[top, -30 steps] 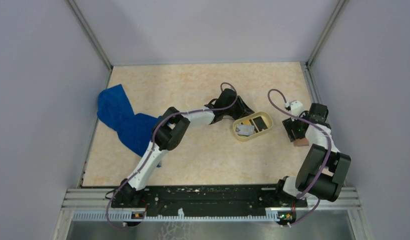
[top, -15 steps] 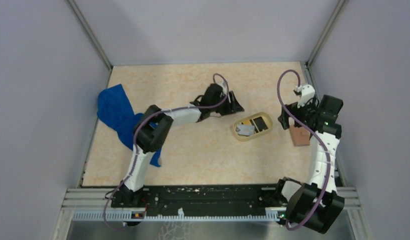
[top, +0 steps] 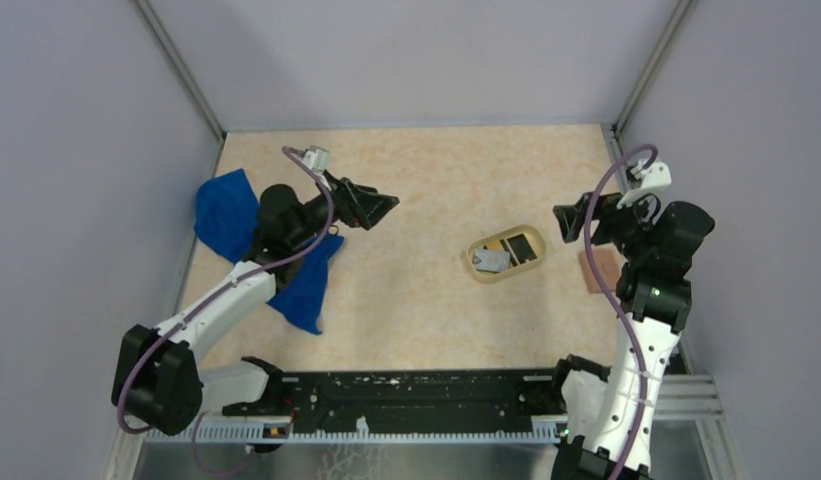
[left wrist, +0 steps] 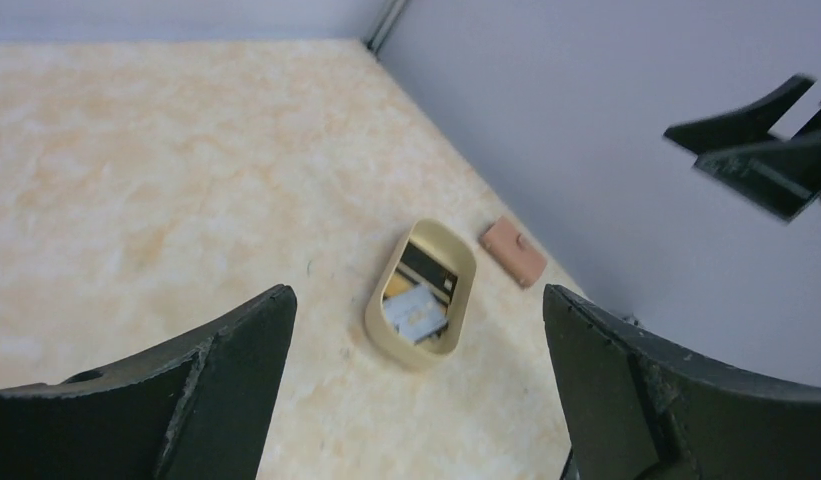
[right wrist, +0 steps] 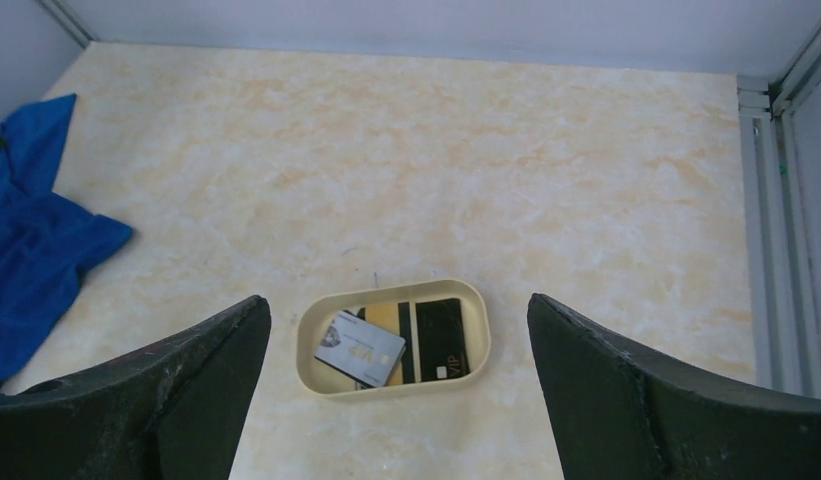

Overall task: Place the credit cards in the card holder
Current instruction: Reset both arms

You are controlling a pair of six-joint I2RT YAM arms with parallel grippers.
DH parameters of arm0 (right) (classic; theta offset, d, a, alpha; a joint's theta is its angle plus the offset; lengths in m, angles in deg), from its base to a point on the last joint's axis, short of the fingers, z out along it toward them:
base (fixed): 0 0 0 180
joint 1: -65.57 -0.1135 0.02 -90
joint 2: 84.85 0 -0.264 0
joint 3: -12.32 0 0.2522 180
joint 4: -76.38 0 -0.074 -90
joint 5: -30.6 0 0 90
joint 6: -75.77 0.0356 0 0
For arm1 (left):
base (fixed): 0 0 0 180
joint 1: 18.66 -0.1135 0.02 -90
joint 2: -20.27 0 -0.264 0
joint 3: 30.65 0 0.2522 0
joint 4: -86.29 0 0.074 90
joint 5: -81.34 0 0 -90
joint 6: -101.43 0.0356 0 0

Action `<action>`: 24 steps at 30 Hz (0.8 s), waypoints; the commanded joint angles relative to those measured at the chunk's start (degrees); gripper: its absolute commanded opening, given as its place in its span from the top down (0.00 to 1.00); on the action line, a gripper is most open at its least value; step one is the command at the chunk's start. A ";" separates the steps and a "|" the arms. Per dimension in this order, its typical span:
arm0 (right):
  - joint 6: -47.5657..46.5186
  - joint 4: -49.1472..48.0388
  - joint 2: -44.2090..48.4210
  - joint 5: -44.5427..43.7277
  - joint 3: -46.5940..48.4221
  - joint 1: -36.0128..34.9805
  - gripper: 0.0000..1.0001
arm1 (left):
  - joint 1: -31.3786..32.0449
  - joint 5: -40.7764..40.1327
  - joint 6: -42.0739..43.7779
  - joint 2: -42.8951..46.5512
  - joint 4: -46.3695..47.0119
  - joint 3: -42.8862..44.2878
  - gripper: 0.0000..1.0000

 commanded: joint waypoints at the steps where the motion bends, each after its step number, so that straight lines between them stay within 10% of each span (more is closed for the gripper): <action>1: 10.95 -5.61 0.80 1.08 2.59 0.24 0.02 | -1.50 0.70 2.91 11.40 -5.32 -8.96 0.01; 24: 16.15 -14.34 -0.72 3.63 -2.06 0.21 0.02 | -2.09 -5.13 6.72 32.79 -20.01 -18.79 0.01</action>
